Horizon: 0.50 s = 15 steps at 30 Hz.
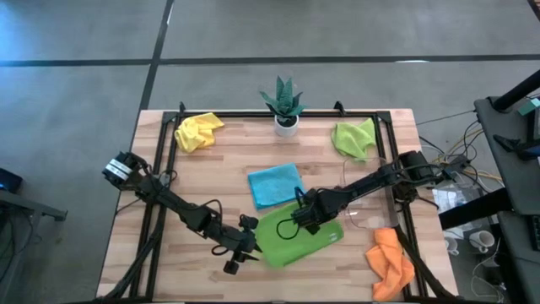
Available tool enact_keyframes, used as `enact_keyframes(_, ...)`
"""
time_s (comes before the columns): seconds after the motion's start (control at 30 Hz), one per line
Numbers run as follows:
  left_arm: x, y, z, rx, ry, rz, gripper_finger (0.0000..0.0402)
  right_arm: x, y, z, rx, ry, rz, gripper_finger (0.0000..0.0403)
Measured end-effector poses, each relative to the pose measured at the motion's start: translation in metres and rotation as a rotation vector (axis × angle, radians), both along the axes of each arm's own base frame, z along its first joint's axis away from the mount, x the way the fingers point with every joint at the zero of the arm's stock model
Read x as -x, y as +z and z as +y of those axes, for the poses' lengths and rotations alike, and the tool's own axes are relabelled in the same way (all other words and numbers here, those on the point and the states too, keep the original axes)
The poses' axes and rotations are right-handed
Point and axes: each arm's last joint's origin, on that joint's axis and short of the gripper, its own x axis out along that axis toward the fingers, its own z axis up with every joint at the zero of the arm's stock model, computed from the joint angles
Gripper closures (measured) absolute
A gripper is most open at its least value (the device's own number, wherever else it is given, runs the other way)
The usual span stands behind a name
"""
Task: Fold microfiber towels
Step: Fold the green towel on the table
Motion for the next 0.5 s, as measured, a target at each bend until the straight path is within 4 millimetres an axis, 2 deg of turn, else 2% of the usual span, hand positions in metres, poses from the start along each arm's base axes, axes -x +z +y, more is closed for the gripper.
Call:
enact_keyframes(0.1, 0.000, 0.000, 0.000, -0.001, 0.000, 0.002, 0.0290, 0.005, 0.030, -0.004, 0.070, 0.009, 0.105, 0.0393)
enact_keyframes(0.17, 0.000, 0.000, 0.000, -0.001, 0.000, 0.002, 0.0290, 0.003, 0.039, -0.005, 0.092, 0.031, 0.118, 0.0393)
enact_keyframes(0.3, 0.000, -0.001, 0.001, -0.010, 0.007, -0.002, 0.0290, -0.009, 0.048, -0.001, 0.058, 0.063, 0.020, 0.0393)
enact_keyframes(0.5, 0.002, -0.003, 0.002, -0.018, 0.020, 0.004, 0.0290, -0.025, 0.045, 0.005, -0.018, 0.066, -0.142, 0.0393)
